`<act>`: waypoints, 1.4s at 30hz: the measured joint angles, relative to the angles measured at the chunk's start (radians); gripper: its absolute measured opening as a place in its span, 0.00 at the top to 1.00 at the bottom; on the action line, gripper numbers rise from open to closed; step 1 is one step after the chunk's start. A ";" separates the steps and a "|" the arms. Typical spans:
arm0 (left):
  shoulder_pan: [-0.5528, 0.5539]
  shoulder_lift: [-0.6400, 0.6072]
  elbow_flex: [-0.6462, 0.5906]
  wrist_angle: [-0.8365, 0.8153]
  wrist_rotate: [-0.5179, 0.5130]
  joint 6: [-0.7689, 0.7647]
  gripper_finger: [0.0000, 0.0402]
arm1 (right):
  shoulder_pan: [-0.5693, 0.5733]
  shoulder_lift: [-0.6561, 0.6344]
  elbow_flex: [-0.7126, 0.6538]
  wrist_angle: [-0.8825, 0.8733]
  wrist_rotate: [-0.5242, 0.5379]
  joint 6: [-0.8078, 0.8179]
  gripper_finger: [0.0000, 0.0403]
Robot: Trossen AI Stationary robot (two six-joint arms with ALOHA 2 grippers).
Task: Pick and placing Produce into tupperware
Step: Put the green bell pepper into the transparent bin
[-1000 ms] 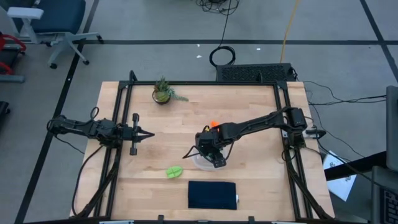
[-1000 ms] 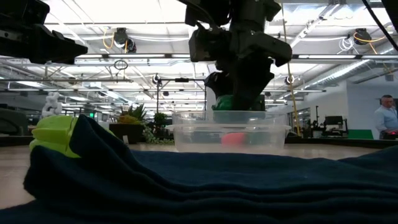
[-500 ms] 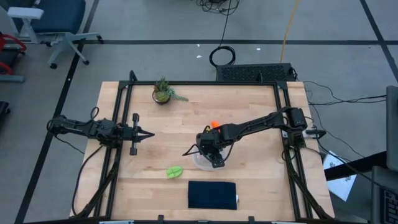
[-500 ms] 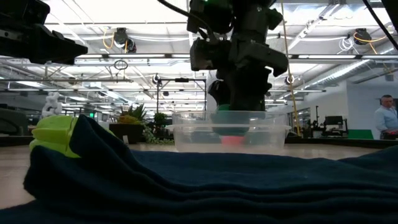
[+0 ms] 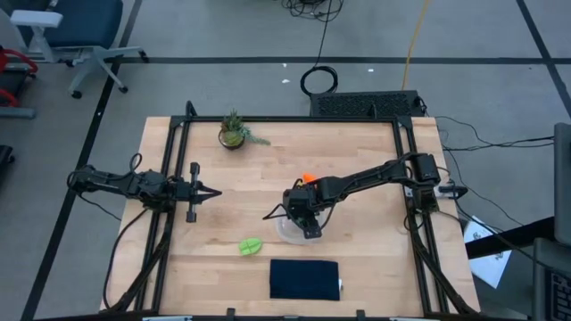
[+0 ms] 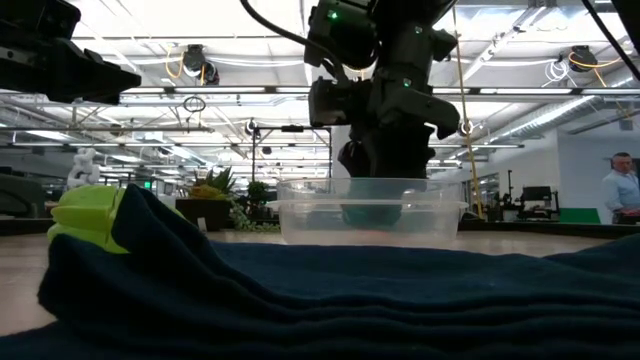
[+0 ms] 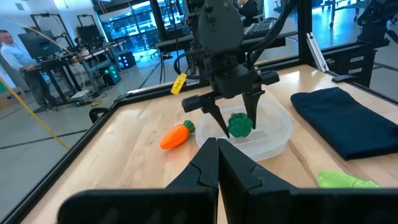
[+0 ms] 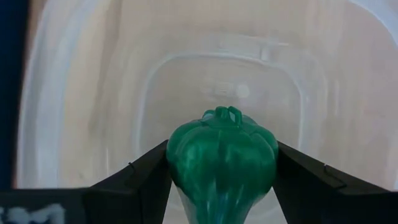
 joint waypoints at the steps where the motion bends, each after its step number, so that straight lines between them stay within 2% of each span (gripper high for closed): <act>1: 0.000 0.000 0.000 0.000 0.000 0.000 1.00 | 0.000 0.000 0.000 0.000 0.000 0.000 0.43; 42: 0.000 0.000 0.000 -0.001 0.000 -0.003 1.00 | 0.002 0.000 -0.018 0.020 0.004 -0.045 0.43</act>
